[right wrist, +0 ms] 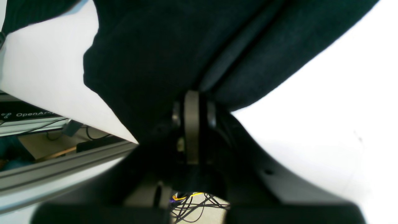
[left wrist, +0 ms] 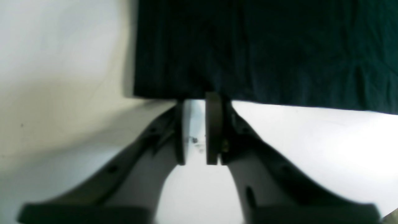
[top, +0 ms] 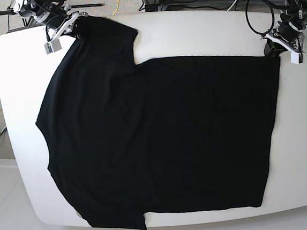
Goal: Fold the T-shirt properly
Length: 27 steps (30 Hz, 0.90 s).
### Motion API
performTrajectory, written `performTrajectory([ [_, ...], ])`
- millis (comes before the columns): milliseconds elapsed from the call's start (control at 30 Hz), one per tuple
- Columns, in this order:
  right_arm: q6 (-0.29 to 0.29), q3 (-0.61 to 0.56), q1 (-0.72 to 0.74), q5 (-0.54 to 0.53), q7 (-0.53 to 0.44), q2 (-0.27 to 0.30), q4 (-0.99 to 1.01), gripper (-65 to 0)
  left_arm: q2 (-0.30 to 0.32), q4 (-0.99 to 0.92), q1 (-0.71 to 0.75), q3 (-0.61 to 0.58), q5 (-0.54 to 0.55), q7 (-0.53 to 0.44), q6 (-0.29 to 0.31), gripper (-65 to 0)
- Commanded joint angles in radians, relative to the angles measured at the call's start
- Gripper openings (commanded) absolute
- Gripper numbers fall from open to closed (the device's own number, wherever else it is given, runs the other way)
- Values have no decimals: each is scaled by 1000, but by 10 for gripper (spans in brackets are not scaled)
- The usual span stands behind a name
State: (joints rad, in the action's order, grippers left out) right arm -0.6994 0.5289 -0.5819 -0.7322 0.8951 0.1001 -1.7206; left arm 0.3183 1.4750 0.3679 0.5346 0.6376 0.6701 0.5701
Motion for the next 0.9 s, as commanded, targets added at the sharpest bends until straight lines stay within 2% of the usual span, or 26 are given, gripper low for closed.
performTrajectory([
  [0,1,3,-7,14,10,11,-12,-650,14,23,1,13,24,-15,-11,-461],
  [133,1,1,-8,11,22,5,-11,-650,10,26,1,-1,21,-50,-39,-249],
  [200,1,1,-7,13,22,5,-11,-650,11,26,4,0,22,-68,-45,-173],
  [333,1,1,-5,10,20,5,-9,-650,10,21,4,0,23,-92,-43,-103],
  [400,1,3,-7,6,13,0,-7,-650,8,16,-5,-5,18,-85,-28,-166],
  [667,1,5,-9,1,15,-1,-8,-650,6,16,-5,-10,26,-68,-1,-635],
  [733,1,4,-4,0,9,1,-6,-650,4,20,-1,-12,35,-72,-6,-650],
  [867,1,3,-5,-1,8,0,-8,-650,5,29,0,-8,42,-67,-7,-589],
])
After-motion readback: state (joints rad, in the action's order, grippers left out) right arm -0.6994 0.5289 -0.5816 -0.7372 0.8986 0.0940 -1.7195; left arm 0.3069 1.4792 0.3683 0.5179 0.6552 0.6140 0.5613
